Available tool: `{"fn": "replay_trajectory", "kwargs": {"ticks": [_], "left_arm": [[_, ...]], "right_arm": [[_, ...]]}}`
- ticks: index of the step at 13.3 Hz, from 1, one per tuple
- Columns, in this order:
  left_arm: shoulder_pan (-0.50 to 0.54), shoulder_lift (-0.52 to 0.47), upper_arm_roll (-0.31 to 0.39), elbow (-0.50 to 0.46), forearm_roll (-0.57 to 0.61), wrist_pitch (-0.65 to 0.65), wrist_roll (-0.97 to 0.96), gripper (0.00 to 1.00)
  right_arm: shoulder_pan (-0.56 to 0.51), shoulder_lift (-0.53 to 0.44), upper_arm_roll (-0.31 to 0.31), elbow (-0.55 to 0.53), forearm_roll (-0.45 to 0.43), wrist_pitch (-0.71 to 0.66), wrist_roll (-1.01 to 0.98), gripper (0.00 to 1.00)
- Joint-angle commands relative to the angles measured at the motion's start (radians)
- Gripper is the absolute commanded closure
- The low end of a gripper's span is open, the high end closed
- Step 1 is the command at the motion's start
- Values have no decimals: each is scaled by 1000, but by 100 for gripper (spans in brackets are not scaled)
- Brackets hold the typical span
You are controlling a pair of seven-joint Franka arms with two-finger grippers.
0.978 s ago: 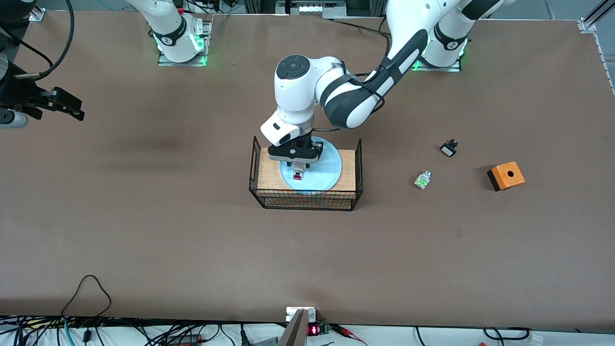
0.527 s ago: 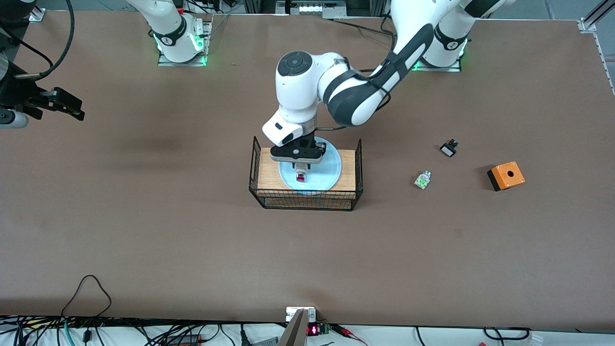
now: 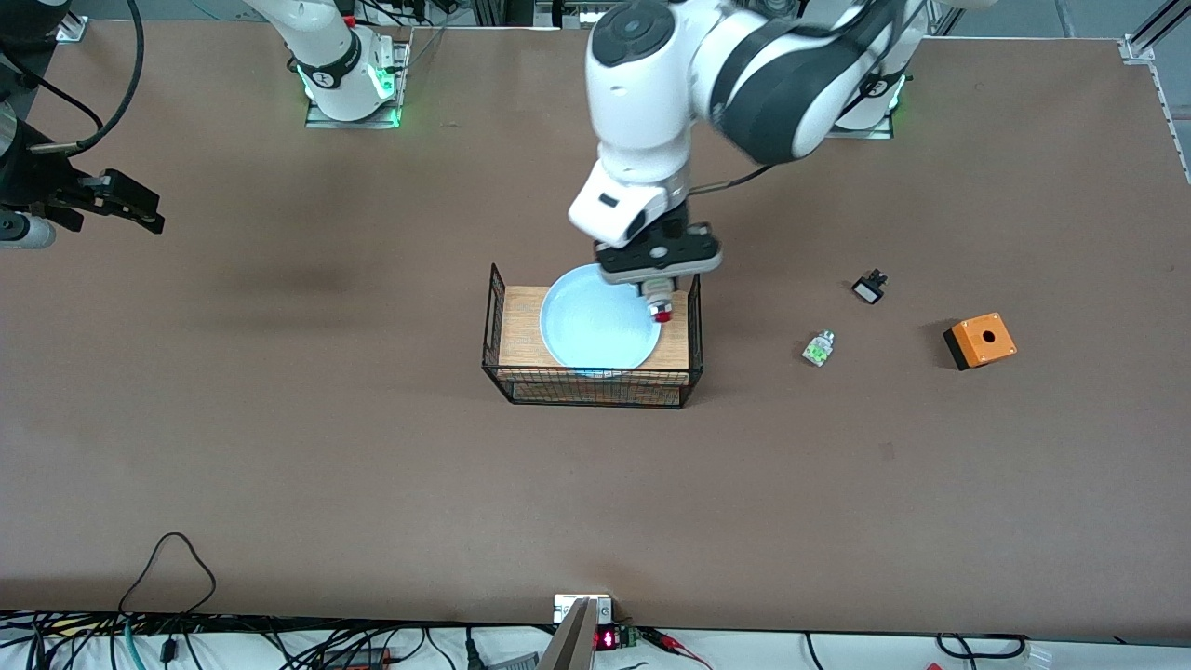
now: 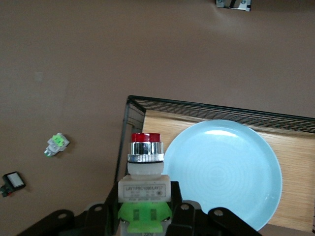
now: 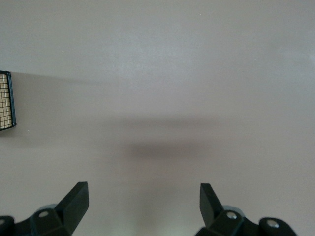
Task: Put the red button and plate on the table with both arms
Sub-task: 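Lift the button with the left gripper while the right gripper reaches the plate, then lower the button near the orange box while the right gripper lowers to the plate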
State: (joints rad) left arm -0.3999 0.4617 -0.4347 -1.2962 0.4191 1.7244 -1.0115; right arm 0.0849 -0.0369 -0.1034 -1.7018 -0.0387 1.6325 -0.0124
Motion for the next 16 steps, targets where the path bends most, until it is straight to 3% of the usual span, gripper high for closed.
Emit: {"fn": "replay_trajectory", "kwargs": {"ticks": [1,6,13,16], "left_arm": [[64,-9,-10,14,-19,-89,98,80],[249,-8,-9,60,-56,-88,409,79],[453,15,-2,49,-83,-48,807,79],[510,52,-1,35,-97,3,950,79]], "right_arm": [[10,-3,8,8,48,-13,49,0],[169,23,77,33,86,-2,535,0],[461,261,79,240,126,59,1191,0],[541,334,79,255,125,171,1388,0]]}}
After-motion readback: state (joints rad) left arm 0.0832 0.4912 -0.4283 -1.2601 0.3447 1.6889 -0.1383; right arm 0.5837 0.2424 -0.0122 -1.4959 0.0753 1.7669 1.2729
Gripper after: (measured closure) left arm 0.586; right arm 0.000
